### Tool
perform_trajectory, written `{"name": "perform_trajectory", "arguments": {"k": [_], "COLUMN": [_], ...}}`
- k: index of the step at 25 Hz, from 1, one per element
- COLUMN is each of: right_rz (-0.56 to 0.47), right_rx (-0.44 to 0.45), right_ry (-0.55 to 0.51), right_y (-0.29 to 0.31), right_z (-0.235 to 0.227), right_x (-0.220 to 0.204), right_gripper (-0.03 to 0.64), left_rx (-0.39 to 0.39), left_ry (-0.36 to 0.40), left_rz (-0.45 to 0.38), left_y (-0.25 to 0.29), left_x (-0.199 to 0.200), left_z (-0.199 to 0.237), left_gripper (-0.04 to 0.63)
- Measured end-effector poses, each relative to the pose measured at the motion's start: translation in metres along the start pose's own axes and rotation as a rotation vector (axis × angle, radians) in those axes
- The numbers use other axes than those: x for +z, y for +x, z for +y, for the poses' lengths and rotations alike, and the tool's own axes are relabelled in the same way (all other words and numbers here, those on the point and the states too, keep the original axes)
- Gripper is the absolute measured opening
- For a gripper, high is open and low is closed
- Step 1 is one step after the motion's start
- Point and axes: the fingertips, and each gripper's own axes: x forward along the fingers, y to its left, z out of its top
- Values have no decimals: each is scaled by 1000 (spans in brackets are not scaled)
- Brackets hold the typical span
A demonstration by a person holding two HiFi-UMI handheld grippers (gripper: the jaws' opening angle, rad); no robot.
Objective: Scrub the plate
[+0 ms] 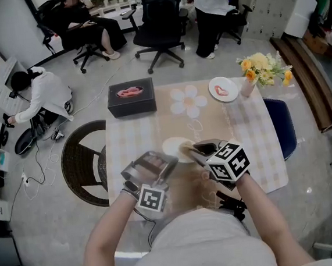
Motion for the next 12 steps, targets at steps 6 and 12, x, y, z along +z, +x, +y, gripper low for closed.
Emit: {"name": "perform_trajectory", "arguments": {"k": [6,12], "right_rz": [32,57], "right_rx": [23,22], "right_ry": [-26,-40], "right_y": [11,16], "right_z": [10,6], "right_x": [-4,-13], "right_gripper": [51,51], "left_rx": [-25,-31], "left_ry": [3,28], "left_rz": [8,2], "left_y": [0,1], "left_x": [-1,0], "left_z": [0,-3], "left_gripper": [17,17]}}
